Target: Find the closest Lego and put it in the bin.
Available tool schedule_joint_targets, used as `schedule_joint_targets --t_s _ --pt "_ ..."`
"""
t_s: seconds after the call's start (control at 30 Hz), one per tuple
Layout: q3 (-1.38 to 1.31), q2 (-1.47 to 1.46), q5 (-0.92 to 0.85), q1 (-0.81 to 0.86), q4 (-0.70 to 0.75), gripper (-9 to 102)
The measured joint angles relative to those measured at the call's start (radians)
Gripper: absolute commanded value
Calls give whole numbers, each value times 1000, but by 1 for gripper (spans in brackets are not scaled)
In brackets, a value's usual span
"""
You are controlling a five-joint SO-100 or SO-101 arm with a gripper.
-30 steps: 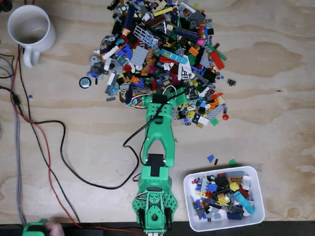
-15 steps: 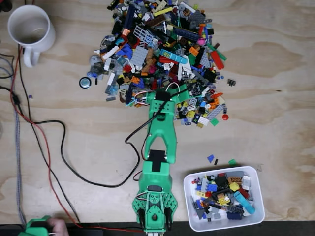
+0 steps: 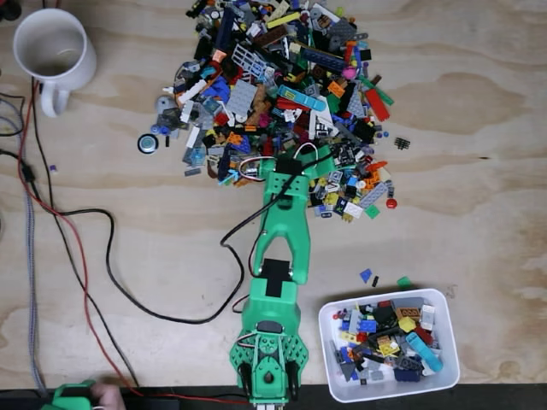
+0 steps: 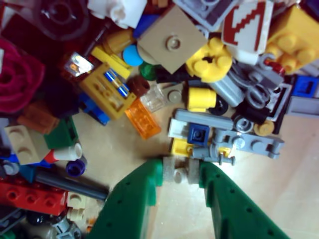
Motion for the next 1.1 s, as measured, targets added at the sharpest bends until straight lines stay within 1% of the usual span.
schedule_joint_targets --t_s 0.23,0.37,0.47,0.6,0.9,1.1 --pt "-5 0 -3 2 0 5" --pt "-5 0 -3 2 5 9" --pt "-14 -2 -18 2 52 12" --pt "-14 0 -49 -15 77 13" --pt "-12 9 -133 -118 98 12" --pt "-12 9 -140 -133 98 10"
